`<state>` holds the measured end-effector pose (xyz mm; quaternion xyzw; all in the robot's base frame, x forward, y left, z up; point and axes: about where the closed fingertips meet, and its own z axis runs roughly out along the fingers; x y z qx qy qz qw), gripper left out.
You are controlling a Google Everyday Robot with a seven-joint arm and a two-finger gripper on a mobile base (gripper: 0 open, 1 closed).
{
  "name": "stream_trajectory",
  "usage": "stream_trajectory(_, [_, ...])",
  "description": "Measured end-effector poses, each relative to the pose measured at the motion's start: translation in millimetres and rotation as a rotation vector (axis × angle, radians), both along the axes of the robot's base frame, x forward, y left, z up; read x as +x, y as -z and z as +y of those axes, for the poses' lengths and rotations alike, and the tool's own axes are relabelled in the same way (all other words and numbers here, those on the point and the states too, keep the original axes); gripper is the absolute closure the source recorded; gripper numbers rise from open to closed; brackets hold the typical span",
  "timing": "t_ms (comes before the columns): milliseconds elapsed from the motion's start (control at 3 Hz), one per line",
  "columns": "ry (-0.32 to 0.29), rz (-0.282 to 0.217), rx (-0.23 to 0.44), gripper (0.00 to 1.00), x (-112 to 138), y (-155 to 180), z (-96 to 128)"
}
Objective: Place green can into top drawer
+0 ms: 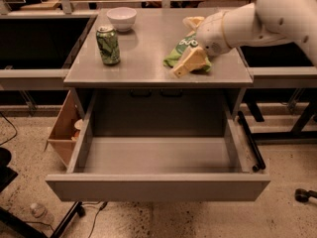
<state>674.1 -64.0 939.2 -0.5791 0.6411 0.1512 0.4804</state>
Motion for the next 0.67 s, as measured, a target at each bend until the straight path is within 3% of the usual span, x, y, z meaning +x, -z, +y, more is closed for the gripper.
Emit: stream_trajectory(667, [-0.060, 0.092, 0.252, 0.00, 69, 29, 113])
